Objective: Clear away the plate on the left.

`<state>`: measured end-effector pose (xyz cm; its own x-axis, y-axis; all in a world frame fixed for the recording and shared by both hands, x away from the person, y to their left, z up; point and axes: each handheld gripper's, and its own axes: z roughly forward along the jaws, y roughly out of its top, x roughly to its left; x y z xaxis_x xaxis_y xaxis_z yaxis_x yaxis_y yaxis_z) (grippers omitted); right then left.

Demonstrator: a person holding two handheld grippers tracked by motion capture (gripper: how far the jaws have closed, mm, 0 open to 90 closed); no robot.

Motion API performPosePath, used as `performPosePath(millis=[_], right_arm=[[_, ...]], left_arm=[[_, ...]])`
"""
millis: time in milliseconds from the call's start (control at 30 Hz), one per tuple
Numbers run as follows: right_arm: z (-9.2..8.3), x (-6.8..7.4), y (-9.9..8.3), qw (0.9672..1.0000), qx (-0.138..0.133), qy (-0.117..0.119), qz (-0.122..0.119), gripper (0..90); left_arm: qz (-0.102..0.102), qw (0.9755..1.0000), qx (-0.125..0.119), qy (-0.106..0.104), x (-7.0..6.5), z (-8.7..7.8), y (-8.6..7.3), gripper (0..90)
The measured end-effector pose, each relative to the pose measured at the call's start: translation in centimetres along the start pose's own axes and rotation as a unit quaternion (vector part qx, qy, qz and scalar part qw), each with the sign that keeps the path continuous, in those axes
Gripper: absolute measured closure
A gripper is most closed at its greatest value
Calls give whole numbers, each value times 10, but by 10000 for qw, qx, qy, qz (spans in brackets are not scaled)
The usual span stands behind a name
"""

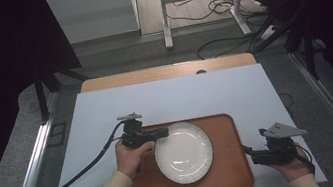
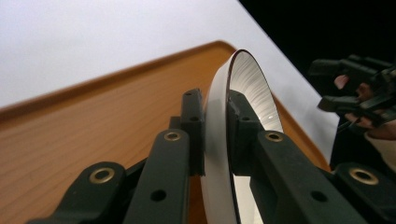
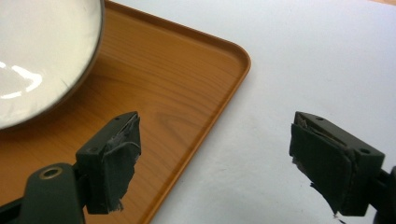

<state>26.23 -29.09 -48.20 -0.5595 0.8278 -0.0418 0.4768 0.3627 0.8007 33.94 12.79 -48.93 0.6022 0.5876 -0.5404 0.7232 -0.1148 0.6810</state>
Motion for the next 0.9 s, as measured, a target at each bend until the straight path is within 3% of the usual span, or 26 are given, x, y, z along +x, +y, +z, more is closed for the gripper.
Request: performPosePath(millis=[133, 267, 300, 433, 600, 900], right_arm=[[0, -1, 0, 10000, 9, 1, 2, 169], [1, -1, -1, 10000, 14, 1, -10, 169], [1, -1, -1, 10000, 15, 0, -7, 169], [1, 0, -1, 10000, 32, 0, -30, 169], [2, 0, -1, 10000, 47, -2, -36, 169], [2, -1, -1, 10000, 53, -3, -60, 169]], left_arm=[[-33, 10000, 34, 37, 3, 5, -2, 805], [60, 9997, 68, 214, 7, 9, -4, 822], [109, 9990, 204, 382, 10, 12, -5, 829], [162, 9976, 393, 544, 14, 18, -8, 841], [170, 9976, 423, 517, 17, 20, -9, 840], [275, 9951, 632, 703, 20, 26, -13, 804]])
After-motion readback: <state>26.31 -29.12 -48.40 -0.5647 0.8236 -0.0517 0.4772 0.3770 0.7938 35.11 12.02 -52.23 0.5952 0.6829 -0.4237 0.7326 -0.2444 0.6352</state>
